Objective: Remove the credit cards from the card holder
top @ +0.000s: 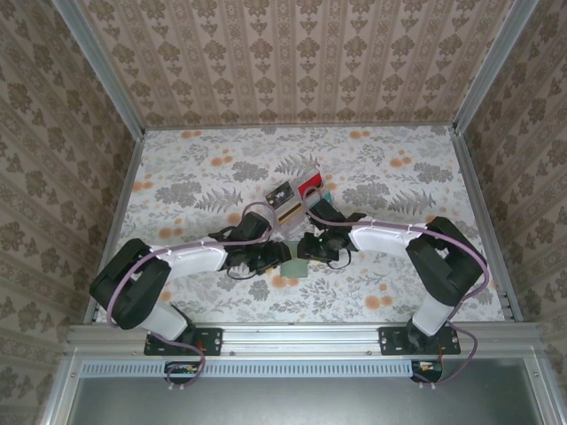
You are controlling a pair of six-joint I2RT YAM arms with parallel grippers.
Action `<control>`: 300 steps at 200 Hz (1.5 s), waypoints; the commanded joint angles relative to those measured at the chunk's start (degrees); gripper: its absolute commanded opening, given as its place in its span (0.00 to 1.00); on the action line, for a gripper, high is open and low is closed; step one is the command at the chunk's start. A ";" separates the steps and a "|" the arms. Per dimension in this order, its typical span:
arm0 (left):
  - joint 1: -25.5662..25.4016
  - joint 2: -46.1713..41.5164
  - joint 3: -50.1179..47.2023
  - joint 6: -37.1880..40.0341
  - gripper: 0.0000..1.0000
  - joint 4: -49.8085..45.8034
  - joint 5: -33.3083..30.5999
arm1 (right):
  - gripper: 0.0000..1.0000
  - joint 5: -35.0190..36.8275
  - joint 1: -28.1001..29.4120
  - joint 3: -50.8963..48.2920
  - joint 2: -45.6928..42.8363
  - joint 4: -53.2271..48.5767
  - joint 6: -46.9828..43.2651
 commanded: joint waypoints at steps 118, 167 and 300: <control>1.17 -1.80 -7.25 -3.62 0.38 27.06 9.84 | 0.35 -5.41 -1.62 0.95 0.87 1.14 -3.18; 1.28 -3.07 -8.58 -2.38 0.21 25.40 8.41 | 0.38 -1.18 -1.67 0.17 -2.46 0.30 -4.89; 1.41 -1.89 -4.15 -1.63 0.10 17.18 7.52 | 0.49 1.25 0.35 1.96 -3.78 -2.23 -7.59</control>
